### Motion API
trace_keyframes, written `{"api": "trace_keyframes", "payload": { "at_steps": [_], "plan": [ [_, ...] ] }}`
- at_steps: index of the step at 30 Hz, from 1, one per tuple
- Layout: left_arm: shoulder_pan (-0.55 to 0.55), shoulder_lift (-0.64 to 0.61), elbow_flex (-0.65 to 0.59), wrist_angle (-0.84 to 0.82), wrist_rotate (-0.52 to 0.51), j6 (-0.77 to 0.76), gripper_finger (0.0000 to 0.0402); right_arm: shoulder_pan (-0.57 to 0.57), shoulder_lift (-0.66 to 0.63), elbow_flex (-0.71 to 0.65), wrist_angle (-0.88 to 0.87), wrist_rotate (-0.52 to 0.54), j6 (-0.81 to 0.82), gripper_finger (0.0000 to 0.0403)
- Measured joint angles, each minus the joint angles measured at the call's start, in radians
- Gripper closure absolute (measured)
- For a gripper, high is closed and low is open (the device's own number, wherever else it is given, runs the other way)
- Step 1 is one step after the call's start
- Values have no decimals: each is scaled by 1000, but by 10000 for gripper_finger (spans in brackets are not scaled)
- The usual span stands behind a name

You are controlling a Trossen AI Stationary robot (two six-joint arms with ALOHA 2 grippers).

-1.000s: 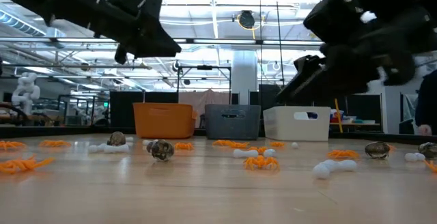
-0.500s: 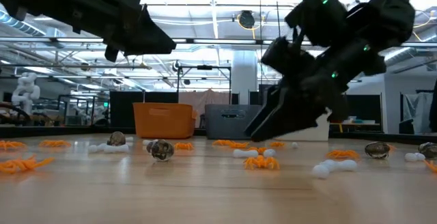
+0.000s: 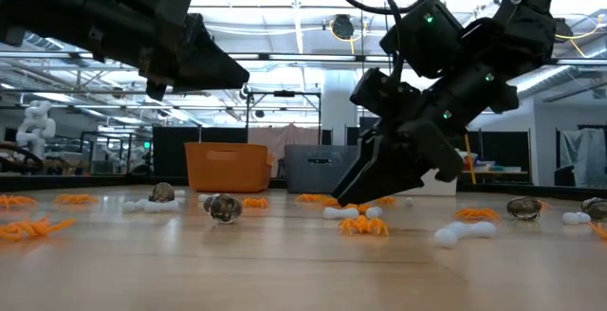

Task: Sort Halloween decoration
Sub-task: Put the orange spider toy into the orange bin

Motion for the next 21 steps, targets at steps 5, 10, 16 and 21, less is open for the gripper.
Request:
{"api": "trace_keyframes", "payload": {
  "at_steps": [5,10,16,21],
  "plan": [
    [-18,49,0,75,0,1,295,-12,0,0,-11,-40,30,210],
    [-28,80,0,108,0,4,295,-15,0,0,-24,-42,41,231],
    [-38,80,0,110,0,7,295,-16,-1,0,-29,-38,63,275],
    [-38,80,0,116,0,7,295,-15,-3,2,-77,18,81,332]
  ]
}}
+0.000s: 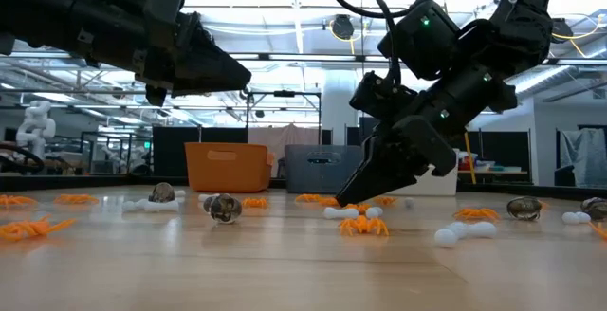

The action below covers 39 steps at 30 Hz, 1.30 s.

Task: Sort Halloween decoration
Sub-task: Put the orange spider toy into the orange bin

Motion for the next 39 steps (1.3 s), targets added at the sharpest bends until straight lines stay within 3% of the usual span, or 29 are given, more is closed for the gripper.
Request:
{"api": "trace_keyframes", "payload": {
  "at_steps": [5,26,30,39],
  "plan": [
    [0,0,0,17,0,2,295,5,-1,0,-25,23,-22,396],
    [2,0,0,21,7,-7,295,80,-123,-6,44,-5,-55,400],
    [2,0,0,27,7,-7,295,80,-74,-5,89,-5,-52,371],
    [2,0,0,35,1,-6,295,80,16,-3,221,-2,-128,254]
  ]
}}
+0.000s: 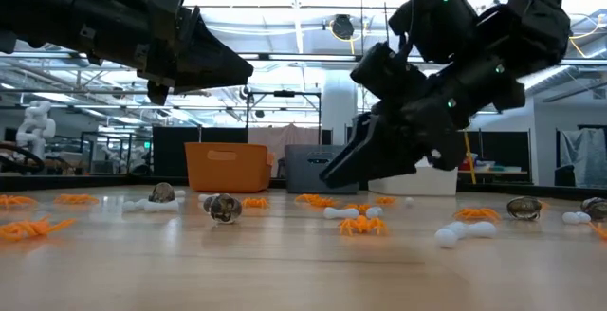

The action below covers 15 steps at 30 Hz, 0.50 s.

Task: Sort Halloween decoration
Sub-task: Put the orange spider toy into the orange bin

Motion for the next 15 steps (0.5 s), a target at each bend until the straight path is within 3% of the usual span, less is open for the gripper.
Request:
{"api": "trace_keyframes", "payload": {
  "at_steps": [5,15],
  "plan": [
    [1,0,0,2,-5,0,295,-9,58,0,36,0,-7,228],
    [0,0,0,1,-8,0,295,-26,99,2,56,48,50,241]
  ]
}}
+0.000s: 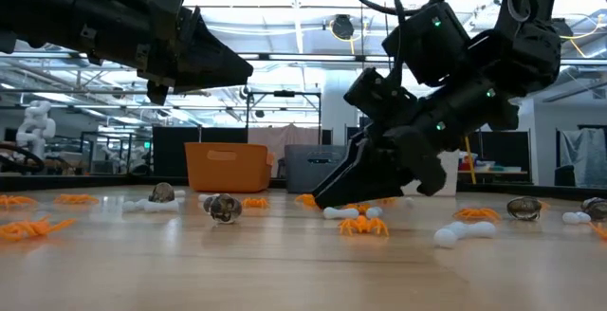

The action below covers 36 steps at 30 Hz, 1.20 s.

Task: Sort Halloween decoration
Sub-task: Put the orange spider toy into the orange bin

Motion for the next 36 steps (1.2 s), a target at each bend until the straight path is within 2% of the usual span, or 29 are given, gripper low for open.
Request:
{"api": "trace_keyframes", "payload": {
  "at_steps": [4,11,19,29,36],
  "plan": [
    [0,0,0,0,0,-1,295,-9,1,0,-1,8,-4,275],
    [0,0,0,-1,0,-1,295,-17,1,0,-5,22,-15,391],
    [0,0,0,-3,0,-1,295,-13,-8,-2,0,28,-25,401],
    [0,0,0,-6,9,-1,295,13,-113,-5,-1,23,-17,403],
    [0,0,0,-30,66,-1,295,6,-135,-4,-76,22,0,403]
  ]
}}
